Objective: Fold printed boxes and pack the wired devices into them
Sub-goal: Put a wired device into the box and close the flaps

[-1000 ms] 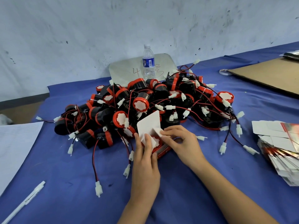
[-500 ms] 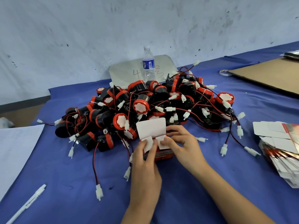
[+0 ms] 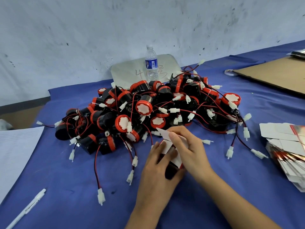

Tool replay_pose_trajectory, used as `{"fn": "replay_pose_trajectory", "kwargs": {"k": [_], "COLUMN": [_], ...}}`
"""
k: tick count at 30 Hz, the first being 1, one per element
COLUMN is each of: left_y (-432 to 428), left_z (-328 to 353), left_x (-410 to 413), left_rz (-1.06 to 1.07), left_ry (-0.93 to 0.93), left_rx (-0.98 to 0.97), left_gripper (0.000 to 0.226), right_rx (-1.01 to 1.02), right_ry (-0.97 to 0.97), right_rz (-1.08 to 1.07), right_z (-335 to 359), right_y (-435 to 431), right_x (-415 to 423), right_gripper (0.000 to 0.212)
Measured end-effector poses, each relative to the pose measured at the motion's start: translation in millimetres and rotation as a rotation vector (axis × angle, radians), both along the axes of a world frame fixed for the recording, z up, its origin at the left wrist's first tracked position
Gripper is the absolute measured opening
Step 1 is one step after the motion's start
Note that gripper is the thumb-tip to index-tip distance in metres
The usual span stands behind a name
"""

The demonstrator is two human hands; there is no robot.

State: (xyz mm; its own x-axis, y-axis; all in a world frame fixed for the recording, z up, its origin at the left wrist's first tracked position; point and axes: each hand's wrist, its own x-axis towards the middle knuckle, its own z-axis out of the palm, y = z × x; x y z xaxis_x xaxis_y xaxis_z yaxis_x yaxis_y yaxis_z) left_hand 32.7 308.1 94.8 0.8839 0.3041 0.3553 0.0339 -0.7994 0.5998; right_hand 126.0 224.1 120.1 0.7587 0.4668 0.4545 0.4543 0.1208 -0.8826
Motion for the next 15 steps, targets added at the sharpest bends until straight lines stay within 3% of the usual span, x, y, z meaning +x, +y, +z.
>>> {"fn": "replay_pose_trajectory", "kwargs": {"k": [2,6,10,15], "left_y": [0.5,0.9,-0.7,2.7], "left_z": [-2.1,-4.0,-3.8,-5.1], "left_x": [0.4,2.0,1.8,3.4], "left_rz": [0.006,0.03,0.084,0.266], "left_ry": [-0.009,-0.055,-0.174,-0.326], "left_rx": [-0.011,-0.042,-0.112,-0.323], "left_gripper": [0.048,0.043,0.029,0.07], "right_rx": [-0.021,-0.048,-0.146,-0.332], "right_ry": [0.04,0.042,0.026,-0.209], "right_rz": [0.027,-0.04,-0.047,0.084], "right_z": [1.2,2.5,-0.5,-6.2], "right_y": [-0.7,-2.4,-2.0,-0.5], "right_x": [-0.6,2.7,5.9,3.3], "right_gripper": [0.025,0.017,0.032,0.032]}}
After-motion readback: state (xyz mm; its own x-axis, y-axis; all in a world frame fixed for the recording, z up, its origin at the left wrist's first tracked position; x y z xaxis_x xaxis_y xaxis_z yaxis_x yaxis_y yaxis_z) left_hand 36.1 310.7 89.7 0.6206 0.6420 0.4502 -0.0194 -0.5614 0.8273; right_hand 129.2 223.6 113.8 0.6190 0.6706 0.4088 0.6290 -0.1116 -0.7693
